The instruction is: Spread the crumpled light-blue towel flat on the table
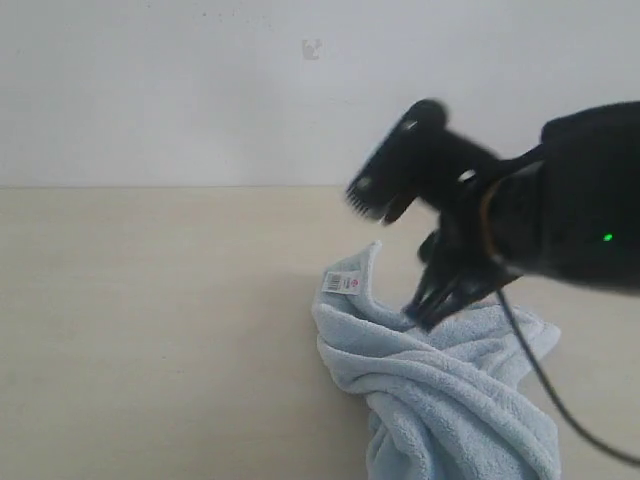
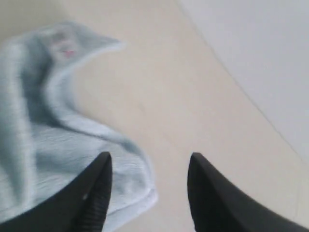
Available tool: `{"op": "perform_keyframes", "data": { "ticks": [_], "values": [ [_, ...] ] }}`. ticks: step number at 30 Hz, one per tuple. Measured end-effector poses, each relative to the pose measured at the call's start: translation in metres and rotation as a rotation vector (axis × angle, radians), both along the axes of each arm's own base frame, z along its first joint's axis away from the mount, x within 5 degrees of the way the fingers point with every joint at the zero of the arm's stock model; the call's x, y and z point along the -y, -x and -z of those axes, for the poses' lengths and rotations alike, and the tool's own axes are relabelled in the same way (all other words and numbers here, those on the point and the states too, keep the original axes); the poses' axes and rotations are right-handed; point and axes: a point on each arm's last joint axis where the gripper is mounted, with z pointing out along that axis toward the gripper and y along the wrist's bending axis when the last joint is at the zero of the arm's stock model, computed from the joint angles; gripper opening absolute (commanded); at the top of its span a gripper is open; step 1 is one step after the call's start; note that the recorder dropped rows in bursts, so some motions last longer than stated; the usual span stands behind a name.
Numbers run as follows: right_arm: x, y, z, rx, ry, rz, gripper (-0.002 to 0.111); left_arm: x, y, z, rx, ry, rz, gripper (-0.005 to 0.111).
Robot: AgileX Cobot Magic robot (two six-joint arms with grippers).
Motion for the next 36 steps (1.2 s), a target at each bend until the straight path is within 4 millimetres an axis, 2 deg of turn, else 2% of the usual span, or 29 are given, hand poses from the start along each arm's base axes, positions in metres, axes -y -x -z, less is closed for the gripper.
{"op": "perform_keyframes", "data": {
  "ticks": [3,6,8,10,13,16,21,22,25,28,30,32,34,36],
  "values": [
    [0.044,-0.029,0.005,-0.01,-0.098,0.246,0.047,0.0,0.0,0.0,0.0,0.0,0.0,0.004],
    [0.085,-0.045,0.028,-0.214,-0.275,0.448,0.047,0.0,0.0,0.0,0.0,0.0,0.0,0.004],
    [0.096,-0.045,0.044,-0.421,-0.427,0.462,0.047,0.0,0.0,0.0,0.0,0.0,0.0,0.004],
    [0.092,-0.043,0.052,-0.589,-0.58,0.366,0.047,0.0,0.0,0.0,0.0,0.0,0.0,0.004],
    [0.08,-0.042,0.051,-0.687,-0.718,0.204,0.047,0.0,0.0,0.0,0.0,0.0,0.0,0.004],
    [0.075,-0.042,0.053,-0.704,-0.732,0.125,0.047,0.0,0.0,0.0,0.0,0.0,0.0,0.004],
    [0.056,-0.031,0.081,-0.773,-0.665,0.064,0.043,0.0,0.0,0.0,0.0,0.0,0.0,0.004],
    [0.051,-0.028,0.086,-0.794,-0.65,0.047,0.036,0.0,0.0,0.0,0.0,0.0,0.0,0.004],
    [0.026,-0.019,0.09,-0.834,-0.592,-0.063,0.0,0.0,0.0,0.0,0.0,0.0,0.0,0.004],
    [-0.015,0.001,0.074,-0.862,-0.518,-0.329,0.001,0.0,0.0,0.0,0.0,0.0,0.0,0.004],
    [-0.045,0.026,0.059,-0.869,-0.474,-0.55,0.001,0.0,0.0,0.0,0.0,0.0,0.0,0.004],
    [-0.067,0.052,0.049,-0.851,-0.412,-0.742,0.001,0.0,0.0,0.0,0.0,0.0,0.0,0.004],
    [-0.081,0.073,0.044,-0.819,-0.347,-0.872,0.001,0.0,0.0,0.0,0.0,0.0,0.0,0.004],
    [-0.09,0.081,0.046,-0.751,-0.288,-0.9,0.001,0.0,0.0,0.0,0.0,0.0,0.0,0.004]
  ]
}}
